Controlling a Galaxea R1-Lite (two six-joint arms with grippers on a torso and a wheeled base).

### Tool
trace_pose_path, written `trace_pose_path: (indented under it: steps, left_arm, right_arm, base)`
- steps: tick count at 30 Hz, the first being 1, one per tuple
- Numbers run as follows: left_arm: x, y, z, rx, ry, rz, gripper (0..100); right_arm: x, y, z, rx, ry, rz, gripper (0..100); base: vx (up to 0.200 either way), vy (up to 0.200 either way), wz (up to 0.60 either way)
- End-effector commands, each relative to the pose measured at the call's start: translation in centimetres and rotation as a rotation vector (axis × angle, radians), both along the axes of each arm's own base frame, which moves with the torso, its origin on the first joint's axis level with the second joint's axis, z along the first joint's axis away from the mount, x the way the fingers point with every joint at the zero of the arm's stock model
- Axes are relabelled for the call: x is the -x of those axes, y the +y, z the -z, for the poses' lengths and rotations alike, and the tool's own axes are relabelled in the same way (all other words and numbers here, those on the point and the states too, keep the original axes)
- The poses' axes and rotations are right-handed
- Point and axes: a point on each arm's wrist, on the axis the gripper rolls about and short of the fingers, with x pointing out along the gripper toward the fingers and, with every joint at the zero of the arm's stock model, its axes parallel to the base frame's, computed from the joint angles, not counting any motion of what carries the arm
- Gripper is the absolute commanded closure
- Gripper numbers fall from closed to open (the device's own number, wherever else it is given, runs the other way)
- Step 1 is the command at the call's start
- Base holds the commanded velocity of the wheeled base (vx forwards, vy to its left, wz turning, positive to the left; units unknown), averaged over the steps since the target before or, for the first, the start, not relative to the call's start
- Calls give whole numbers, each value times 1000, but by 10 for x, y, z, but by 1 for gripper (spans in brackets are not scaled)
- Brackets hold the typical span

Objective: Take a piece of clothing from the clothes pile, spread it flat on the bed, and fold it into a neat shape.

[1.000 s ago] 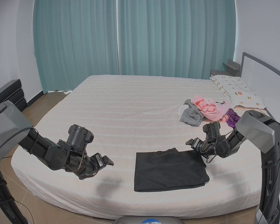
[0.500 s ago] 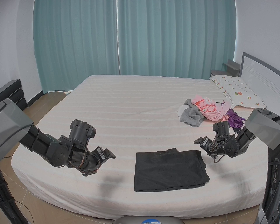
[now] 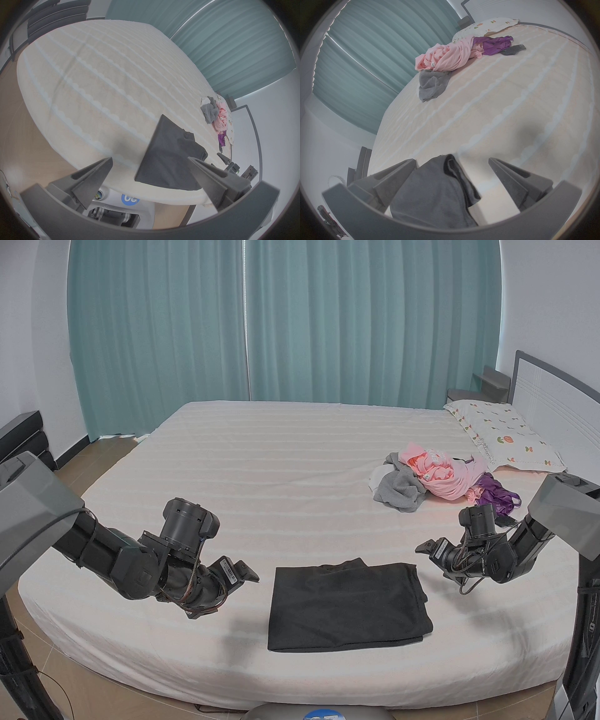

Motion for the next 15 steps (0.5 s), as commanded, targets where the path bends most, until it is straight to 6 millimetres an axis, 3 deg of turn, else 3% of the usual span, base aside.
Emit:
trace_pose_path:
  steps: [1, 3, 9, 15]
  left_arm:
    - [-8, -1, 6, -9, 10, -21, 0]
    - [-9, -1, 8, -5, 18, -33, 0]
    - [-13, -6, 13, -8, 20, -23, 0]
    - [-28, -16, 27, -24, 24, 3, 0]
  right_arm:
    - [3, 4, 1, -1, 9, -14, 0]
    - [4, 7, 1, 0, 10, -23, 0]
    - [6, 19, 5, -2, 19, -52, 0]
    - [10, 24, 7, -33, 36, -113, 0]
  base:
    - [0, 0, 0]
    - [0, 0, 0]
    - [200, 0, 0]
    - [0, 0, 0]
